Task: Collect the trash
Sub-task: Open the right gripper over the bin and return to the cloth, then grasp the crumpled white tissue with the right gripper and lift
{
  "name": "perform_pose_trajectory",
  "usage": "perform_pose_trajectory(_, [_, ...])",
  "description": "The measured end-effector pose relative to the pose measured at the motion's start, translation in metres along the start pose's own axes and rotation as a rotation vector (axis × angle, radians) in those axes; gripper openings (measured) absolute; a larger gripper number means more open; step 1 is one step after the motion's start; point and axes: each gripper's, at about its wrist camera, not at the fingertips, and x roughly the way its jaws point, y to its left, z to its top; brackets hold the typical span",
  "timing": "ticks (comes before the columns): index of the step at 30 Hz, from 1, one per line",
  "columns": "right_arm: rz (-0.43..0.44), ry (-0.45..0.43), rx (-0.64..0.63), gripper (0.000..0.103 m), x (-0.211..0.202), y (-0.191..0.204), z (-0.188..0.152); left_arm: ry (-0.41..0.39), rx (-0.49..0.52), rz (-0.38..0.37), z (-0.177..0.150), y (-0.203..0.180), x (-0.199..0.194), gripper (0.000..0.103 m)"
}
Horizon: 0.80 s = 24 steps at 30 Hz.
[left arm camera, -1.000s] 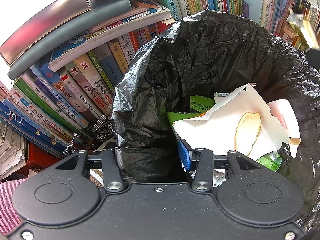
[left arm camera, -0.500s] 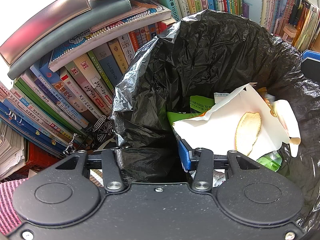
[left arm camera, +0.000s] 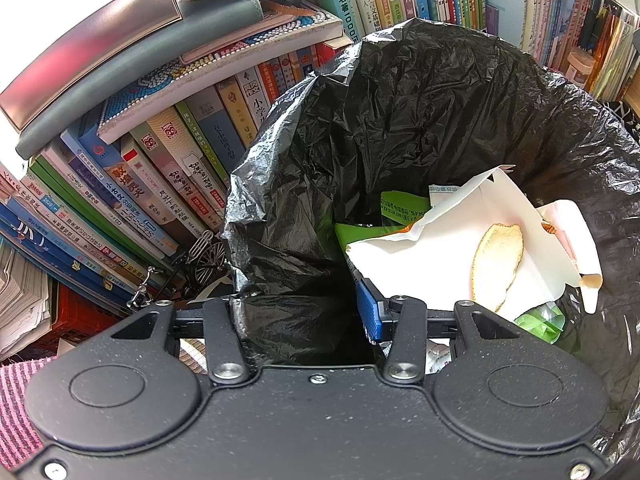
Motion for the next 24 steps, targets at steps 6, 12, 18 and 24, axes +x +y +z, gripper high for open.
perform_pose_trajectory(6, [-0.209,0.034,0.1,0.09,0.018,-0.052,-0.016,0.0,0.0,0.0,0.0,0.0,0.0,0.043])
perform_pose_trajectory(12, [-0.395,0.154,0.093,0.09,0.05,-0.094,-0.057,0.0,0.0,0.003,0.0,0.0,0.0,0.043])
perform_pose_trajectory(18, [-0.528,0.293,0.06,0.09,0.084,-0.121,-0.106,-0.001,0.001,0.002,0.0,0.0,0.0,0.043])
perform_pose_trajectory(24, [-0.566,0.383,-0.003,0.09,0.107,-0.127,-0.139,-0.002,0.004,0.005,0.0,0.0,0.0,0.043])
